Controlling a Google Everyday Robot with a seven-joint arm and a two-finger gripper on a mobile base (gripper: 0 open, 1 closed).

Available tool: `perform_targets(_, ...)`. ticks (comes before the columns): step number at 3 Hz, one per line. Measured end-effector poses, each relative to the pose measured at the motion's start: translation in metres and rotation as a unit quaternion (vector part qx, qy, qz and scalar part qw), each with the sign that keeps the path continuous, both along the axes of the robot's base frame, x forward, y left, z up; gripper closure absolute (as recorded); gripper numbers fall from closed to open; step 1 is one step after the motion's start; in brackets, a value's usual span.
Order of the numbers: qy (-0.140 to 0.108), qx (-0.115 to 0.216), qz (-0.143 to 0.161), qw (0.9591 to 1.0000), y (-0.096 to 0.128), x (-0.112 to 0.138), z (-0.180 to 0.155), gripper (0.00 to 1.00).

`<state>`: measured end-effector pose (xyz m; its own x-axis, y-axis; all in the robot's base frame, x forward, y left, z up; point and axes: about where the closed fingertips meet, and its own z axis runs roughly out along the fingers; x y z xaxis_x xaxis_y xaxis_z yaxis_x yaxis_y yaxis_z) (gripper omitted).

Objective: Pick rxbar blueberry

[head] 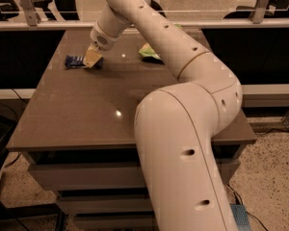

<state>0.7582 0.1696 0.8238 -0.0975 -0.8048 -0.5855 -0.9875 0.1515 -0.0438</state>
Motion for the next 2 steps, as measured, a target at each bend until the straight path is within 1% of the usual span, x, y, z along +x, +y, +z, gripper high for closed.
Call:
perform_targets(1,0.000,0.000,0.000,1.0000,0.000,0.000,0.000,1.00)
perform_targets(2,-0.028,0.006,0.009,0.9995,-0.003,-0.007,0.031,1.00)
